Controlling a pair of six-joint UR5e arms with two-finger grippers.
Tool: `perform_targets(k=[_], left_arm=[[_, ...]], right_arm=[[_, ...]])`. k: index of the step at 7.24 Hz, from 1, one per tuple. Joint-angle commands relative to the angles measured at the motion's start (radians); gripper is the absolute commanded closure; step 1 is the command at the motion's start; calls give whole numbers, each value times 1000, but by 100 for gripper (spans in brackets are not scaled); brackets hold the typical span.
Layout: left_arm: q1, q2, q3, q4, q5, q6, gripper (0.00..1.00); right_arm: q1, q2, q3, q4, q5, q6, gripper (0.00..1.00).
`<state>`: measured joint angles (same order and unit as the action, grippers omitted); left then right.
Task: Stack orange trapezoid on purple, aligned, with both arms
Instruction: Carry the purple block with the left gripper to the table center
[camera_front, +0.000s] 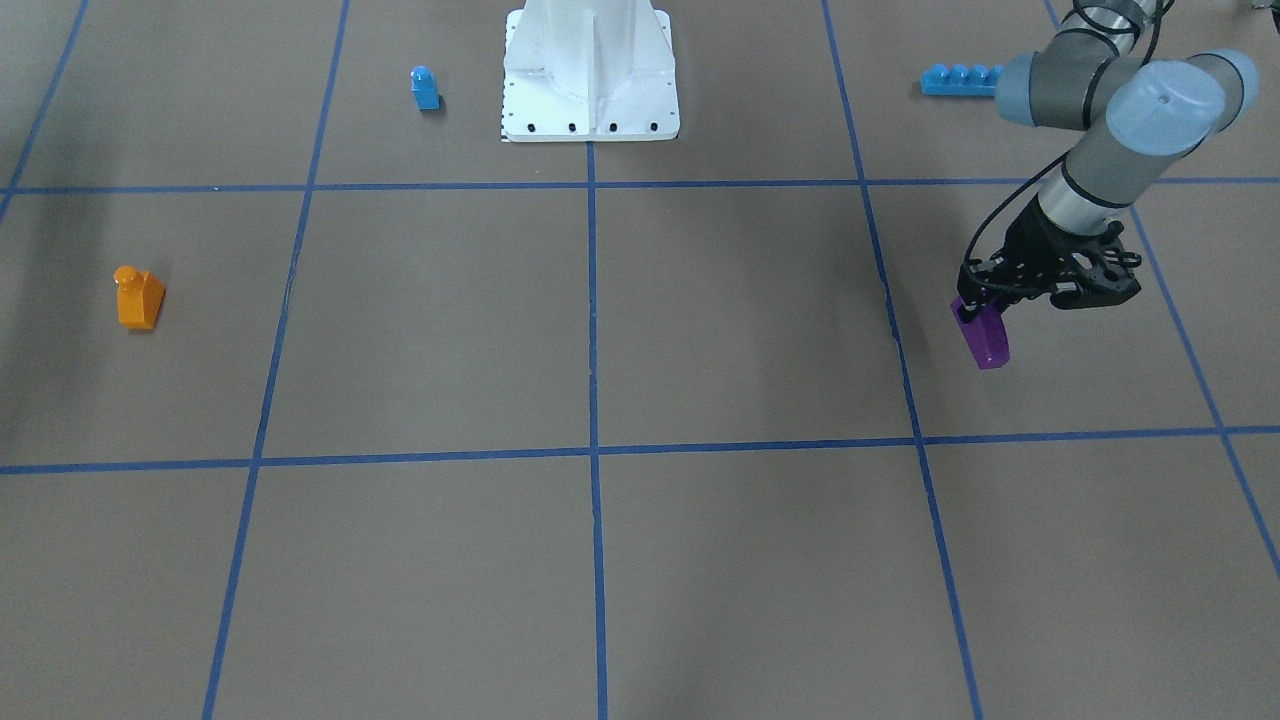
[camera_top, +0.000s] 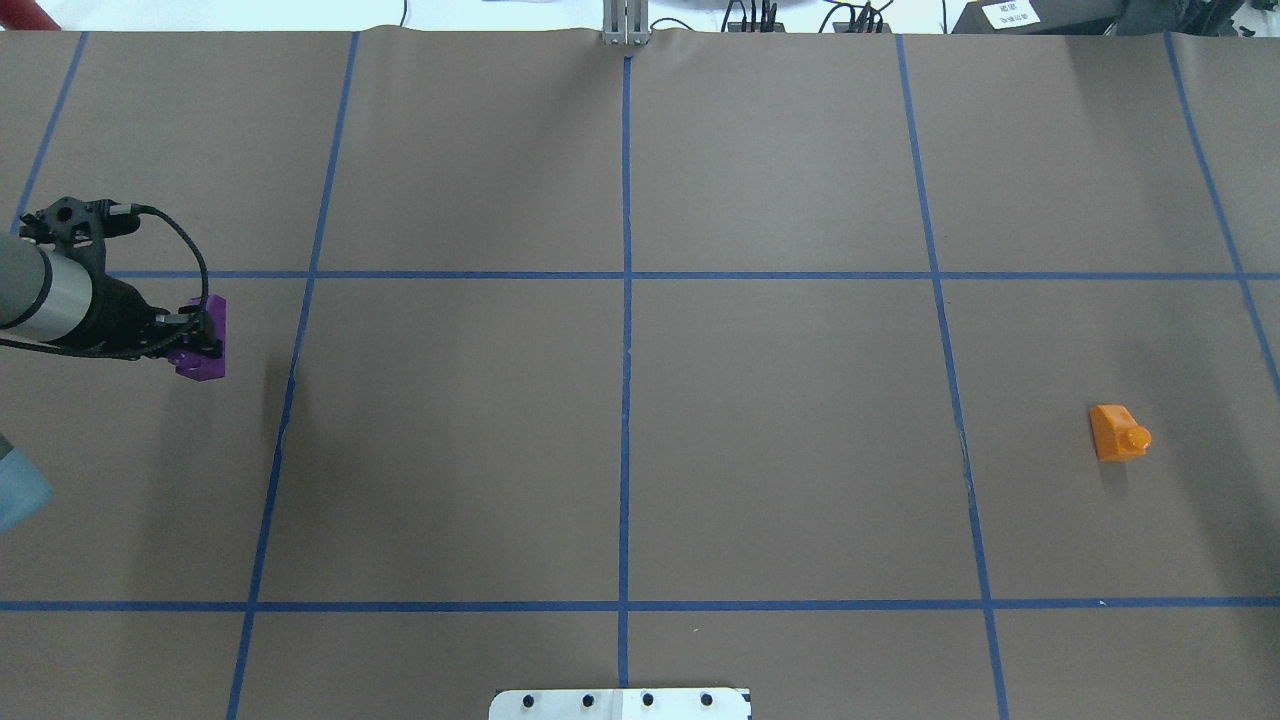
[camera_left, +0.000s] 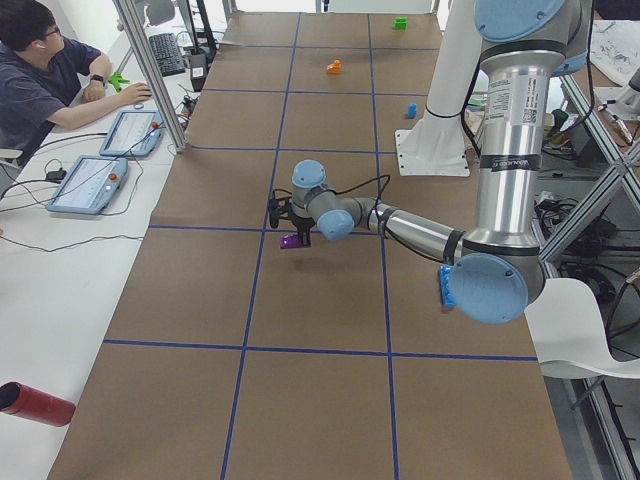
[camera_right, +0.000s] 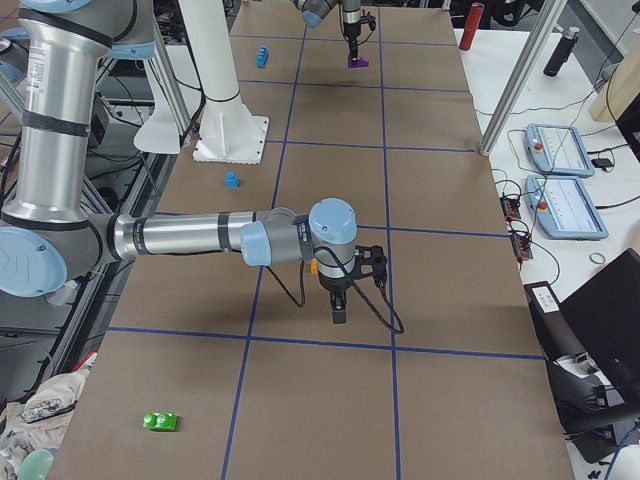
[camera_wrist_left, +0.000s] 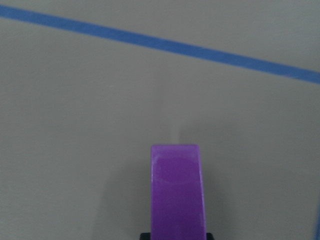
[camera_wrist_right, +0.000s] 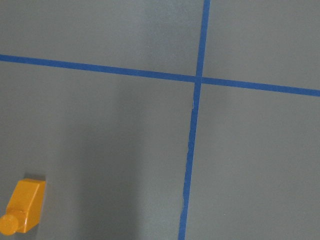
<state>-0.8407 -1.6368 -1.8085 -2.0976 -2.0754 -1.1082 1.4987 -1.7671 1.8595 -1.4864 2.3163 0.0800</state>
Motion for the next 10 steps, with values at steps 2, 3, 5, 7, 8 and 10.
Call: perform_targets(k=[2, 3, 5, 7, 8, 10], left_arm=[[262, -274, -8, 109, 197, -9, 100], [288, -411, -6, 324, 204, -10, 100], [354, -640, 157, 429, 233, -24, 100], [380, -779, 370, 385, 241, -85, 100], [390, -781, 414, 337, 241, -90, 100], [393, -794, 437, 335, 241, -91, 100]], right_arm=[[0, -3, 1, 2, 0, -2, 0], [0, -3, 1, 2, 0, -2, 0], [0, -5, 1, 2, 0, -2, 0], [0, -3, 1, 2, 0, -2, 0], [0, -3, 1, 2, 0, -2, 0], [0, -2, 1, 2, 0, -2, 0]])
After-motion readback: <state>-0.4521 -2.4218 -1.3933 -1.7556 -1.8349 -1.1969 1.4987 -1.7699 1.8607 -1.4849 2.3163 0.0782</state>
